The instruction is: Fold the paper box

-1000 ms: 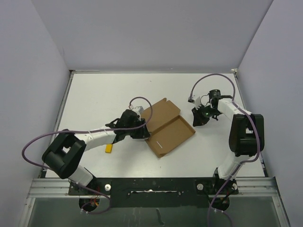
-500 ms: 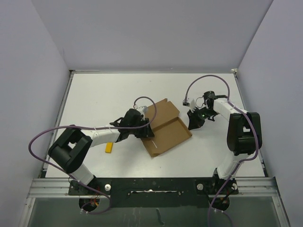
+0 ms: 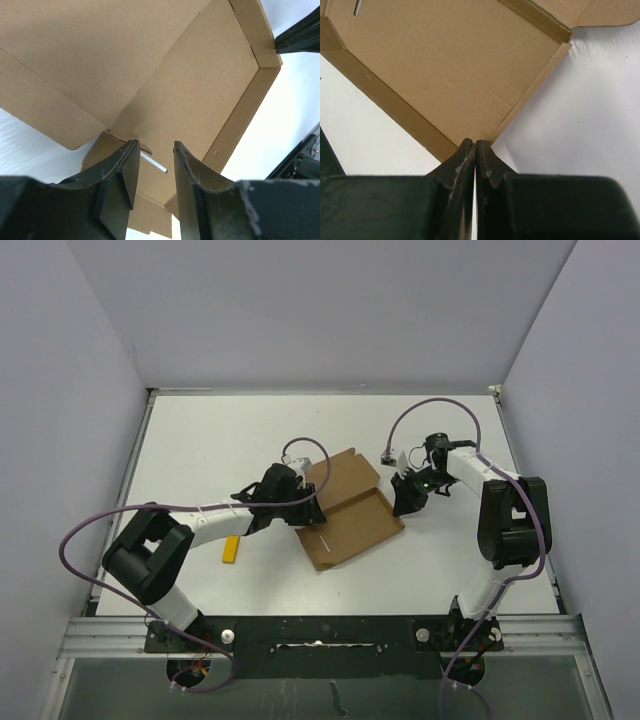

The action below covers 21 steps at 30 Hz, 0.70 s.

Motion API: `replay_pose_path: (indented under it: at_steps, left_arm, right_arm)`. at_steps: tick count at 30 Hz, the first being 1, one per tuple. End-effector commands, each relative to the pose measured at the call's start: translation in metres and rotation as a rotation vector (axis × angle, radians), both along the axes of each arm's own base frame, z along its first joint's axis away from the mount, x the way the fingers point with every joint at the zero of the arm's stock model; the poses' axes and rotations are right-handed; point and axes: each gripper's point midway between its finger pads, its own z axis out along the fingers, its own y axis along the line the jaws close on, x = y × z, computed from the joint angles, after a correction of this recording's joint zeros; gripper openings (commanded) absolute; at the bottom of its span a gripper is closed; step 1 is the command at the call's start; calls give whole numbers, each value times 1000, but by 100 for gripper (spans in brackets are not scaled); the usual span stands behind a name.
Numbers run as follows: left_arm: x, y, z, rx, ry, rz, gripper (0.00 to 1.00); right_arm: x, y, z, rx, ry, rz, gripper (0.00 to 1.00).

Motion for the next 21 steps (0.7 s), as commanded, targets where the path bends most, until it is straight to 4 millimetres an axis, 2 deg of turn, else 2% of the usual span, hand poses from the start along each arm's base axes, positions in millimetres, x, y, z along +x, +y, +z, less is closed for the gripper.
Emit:
replay_pose_path:
  at_steps: [1,3,7,12,16,18,19,21]
  left_arm:
    - [16,-5,18,-23,-56,-24,32]
    - [16,-4,24,-29,-62,-33,32]
    - [12,-3,50,-58,-102,-39,33]
    - [-9,2,82,-117,-118,-47,34]
    - [-34,9,81,-105,-84,-60,34]
    - [-40,15,81,-86,-81,-48,32]
    - [-46,19,73,-70,-64,-45,31]
    - [-54,19,73,-86,-42,-62,26]
  right_arm:
    - [8,7,11,39,-29,16,0]
    - [8,7,12,42,-30,16,0]
    - [10,7,17,56,-42,7,1]
    - [11,9,27,85,-66,4,1]
    - [14,9,39,112,-109,-2,1]
    - [16,6,42,112,-129,-17,1]
    - [17,3,42,103,-142,-25,1]
    - [22,-3,39,73,-157,-41,1]
